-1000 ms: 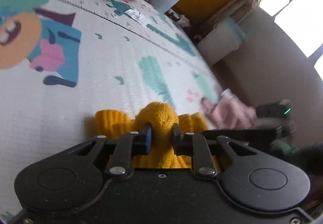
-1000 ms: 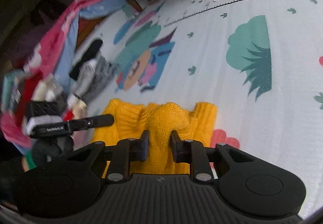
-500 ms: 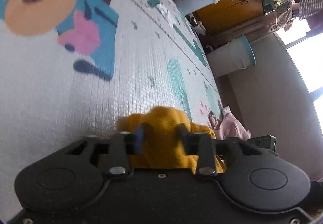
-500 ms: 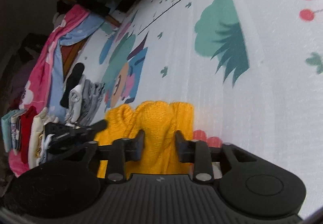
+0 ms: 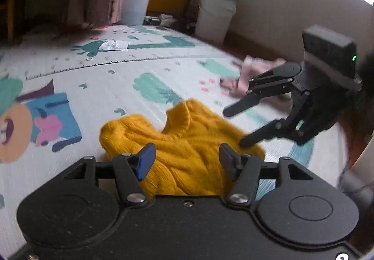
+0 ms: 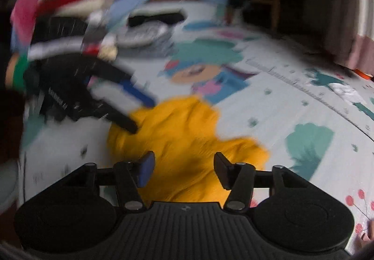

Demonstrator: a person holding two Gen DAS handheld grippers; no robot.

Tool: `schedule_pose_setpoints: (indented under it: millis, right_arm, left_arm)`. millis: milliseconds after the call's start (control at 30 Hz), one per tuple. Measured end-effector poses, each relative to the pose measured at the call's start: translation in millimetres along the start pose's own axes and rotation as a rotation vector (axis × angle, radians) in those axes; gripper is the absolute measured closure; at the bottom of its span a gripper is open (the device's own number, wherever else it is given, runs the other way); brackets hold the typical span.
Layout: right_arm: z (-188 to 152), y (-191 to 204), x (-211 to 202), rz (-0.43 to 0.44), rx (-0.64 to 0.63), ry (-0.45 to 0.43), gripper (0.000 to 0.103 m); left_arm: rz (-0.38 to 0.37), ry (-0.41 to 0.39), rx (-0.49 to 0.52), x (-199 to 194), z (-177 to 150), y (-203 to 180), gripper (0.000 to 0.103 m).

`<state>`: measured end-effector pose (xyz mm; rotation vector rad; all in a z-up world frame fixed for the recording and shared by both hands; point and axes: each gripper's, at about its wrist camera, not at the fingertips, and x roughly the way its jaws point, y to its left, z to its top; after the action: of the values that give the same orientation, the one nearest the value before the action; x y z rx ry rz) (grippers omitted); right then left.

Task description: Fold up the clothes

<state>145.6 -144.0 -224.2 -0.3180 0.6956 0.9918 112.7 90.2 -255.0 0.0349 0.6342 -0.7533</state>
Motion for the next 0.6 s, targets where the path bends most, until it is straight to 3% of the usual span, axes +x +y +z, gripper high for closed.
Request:
schedule_pose_setpoints:
  millis: [167,333,433,500,600]
  right_arm:
    - [-29,-6,32,-0.019,0.086,0.012,0.058]
    - [-29,-5,38,-0.026,0.040,0.006,0.056]
    - [-20,1,21,-0.027,0.007,0.009,0.057]
    - [-16,4,6,-0.053,-0.026,-0.024,0.054]
    - [-13,-5,3,-0.107,-0.052,-0.033,0.043]
  left_arm:
    - [0.024,0.048,0.178,40,-31,3,0.041]
    - [0.036,0.048,0.217,41,-36,5,0.041]
    - [0.011,0.077,0.171,29,-20,6,0.041]
    - [0.007,0.002,0.130,9,-8,8,0.041]
    - [0.016,-0.031,0.207,5,3,10,0.039]
